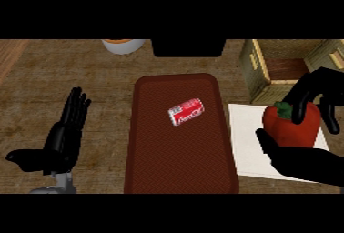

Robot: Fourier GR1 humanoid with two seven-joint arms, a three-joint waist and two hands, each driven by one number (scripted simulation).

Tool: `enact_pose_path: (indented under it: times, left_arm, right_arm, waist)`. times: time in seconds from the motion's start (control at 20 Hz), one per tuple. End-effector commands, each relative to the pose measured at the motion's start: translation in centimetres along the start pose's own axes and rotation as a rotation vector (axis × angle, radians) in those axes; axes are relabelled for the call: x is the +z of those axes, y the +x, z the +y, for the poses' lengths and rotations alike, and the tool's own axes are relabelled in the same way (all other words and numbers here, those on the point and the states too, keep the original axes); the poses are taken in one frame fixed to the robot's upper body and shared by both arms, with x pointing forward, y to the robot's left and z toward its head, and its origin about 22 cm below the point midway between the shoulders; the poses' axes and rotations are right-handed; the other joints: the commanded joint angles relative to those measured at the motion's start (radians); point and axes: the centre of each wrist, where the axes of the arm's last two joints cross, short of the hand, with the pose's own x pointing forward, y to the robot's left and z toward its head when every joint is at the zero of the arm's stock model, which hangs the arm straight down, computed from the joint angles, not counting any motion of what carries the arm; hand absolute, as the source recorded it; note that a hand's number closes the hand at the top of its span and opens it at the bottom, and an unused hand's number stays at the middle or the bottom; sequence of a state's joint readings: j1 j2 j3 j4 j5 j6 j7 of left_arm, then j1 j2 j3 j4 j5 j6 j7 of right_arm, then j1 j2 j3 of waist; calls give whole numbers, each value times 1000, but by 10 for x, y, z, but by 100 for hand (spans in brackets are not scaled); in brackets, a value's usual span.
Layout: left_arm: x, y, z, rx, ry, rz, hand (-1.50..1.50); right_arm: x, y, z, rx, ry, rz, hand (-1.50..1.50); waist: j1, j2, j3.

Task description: Pick the bell pepper from the placemat and place it in the basket

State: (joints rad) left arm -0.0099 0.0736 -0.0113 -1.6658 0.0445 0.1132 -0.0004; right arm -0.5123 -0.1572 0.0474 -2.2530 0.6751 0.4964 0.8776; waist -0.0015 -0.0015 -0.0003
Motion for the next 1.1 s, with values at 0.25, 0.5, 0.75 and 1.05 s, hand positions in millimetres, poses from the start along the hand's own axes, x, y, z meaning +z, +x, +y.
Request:
enact_pose_path:
  times: [0.25, 0.5, 0.75, 1.05]
  left_arm:
    - [7, 2, -8, -1, -7, 7, 0]
    - [0, -16, -13, -1, 3, -2, 0]
    - [-1, -9, -2, 2, 4, 7, 0]
    - [-19, 15, -20, -3, 27, -18, 0]
  right_arm:
    - [-41, -50, -42, 33, -59, 99, 150]
    - [-56, -96, -56, 32, -69, 130, 150]
    - [-88, -113, -49, 95, -57, 135, 150]
    - [-90, -126, -27, 157, -19, 135, 150]
  waist:
    - [3, 1, 0]
    - [0, 2, 0]
    - [7, 2, 0]
    - [4, 2, 0]
